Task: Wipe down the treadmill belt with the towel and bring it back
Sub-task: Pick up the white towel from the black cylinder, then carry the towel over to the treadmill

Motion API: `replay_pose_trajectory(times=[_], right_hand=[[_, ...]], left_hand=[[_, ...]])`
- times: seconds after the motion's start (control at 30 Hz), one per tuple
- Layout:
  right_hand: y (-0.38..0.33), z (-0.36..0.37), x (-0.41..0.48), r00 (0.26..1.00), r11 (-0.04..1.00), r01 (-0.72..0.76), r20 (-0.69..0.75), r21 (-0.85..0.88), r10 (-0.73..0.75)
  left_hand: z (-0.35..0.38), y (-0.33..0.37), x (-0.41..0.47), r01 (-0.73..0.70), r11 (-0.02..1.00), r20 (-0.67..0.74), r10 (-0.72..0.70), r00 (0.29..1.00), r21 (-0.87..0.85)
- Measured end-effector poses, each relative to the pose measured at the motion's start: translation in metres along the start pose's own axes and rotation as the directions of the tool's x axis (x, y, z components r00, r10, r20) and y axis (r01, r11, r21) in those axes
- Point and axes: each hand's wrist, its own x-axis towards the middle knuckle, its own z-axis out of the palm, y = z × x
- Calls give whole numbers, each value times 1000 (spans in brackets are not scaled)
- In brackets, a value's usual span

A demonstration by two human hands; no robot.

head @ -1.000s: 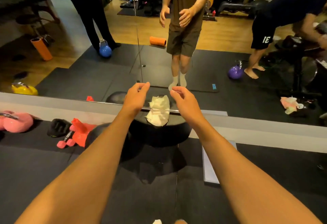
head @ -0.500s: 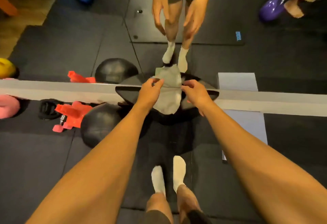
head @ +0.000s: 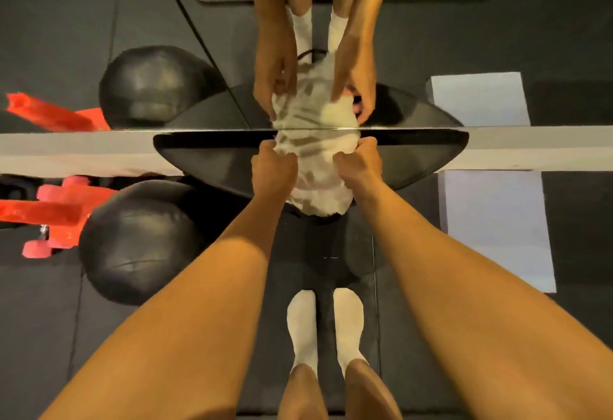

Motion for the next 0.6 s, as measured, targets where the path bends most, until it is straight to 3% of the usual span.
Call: replay_pose_trajectory(times=[0.13,0.3,0.4,0.47,0.6], right_hand=[[-3,-2,-4,998,998,-48,47,48,46],[-42,-46,-59,990,995,98,98,10,-99],[-80,-93,-111,984,992,123,126,6,-123],[-104,-130,-148,984,990,131,113,48,-135],[-139,-197,-224,990,957,142,-49,254,-133]], left_hand=[[-7,0,9,51,997,11,-51,999,51],[-32,49,-32,107,994,102,-110,989,31],[-53,98,-80,-30,994,191,10,982,103],[-64,130,-117,-142,989,236,130,963,35],[-83,189,-203,-187,973,341,222,913,-133]])
